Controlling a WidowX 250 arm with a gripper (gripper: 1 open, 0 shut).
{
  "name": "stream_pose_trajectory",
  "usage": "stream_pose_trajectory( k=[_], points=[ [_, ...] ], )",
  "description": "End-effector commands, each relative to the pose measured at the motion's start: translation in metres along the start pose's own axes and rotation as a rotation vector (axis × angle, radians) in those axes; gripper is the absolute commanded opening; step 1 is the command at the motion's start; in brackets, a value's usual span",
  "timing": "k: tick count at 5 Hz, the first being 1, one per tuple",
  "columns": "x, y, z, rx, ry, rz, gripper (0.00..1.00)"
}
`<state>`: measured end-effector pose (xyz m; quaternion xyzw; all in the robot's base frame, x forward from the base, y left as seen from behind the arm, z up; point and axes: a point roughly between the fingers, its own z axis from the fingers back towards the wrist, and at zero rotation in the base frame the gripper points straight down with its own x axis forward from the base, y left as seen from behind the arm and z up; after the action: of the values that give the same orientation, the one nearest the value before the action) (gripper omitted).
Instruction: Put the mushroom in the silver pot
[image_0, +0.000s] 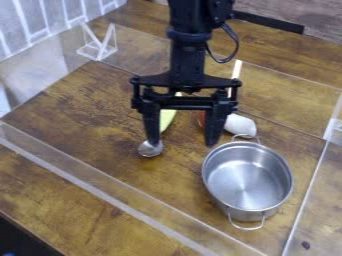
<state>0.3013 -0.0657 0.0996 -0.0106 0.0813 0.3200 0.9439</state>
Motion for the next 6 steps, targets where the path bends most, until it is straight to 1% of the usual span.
stream_pose_trajectory(
  k=[1, 2, 3, 4, 6],
  points=[
    [0.014, -0.021, 0.018, -0.102, -0.048, 0.180, 0.00],
    [0.026, -0.032, 0.016, -0.152, -0.049, 0.317, 1.00],
    [0.043, -0.041, 0.015, -0.179, -0.042, 0.394, 1.00],
    [0.061, -0.049, 0.010, -0.201, -0.042, 0.462, 1.00],
    [0.086, -0.051, 0.009, -0.201, -0.040, 0.510, 1.00]
  ],
)
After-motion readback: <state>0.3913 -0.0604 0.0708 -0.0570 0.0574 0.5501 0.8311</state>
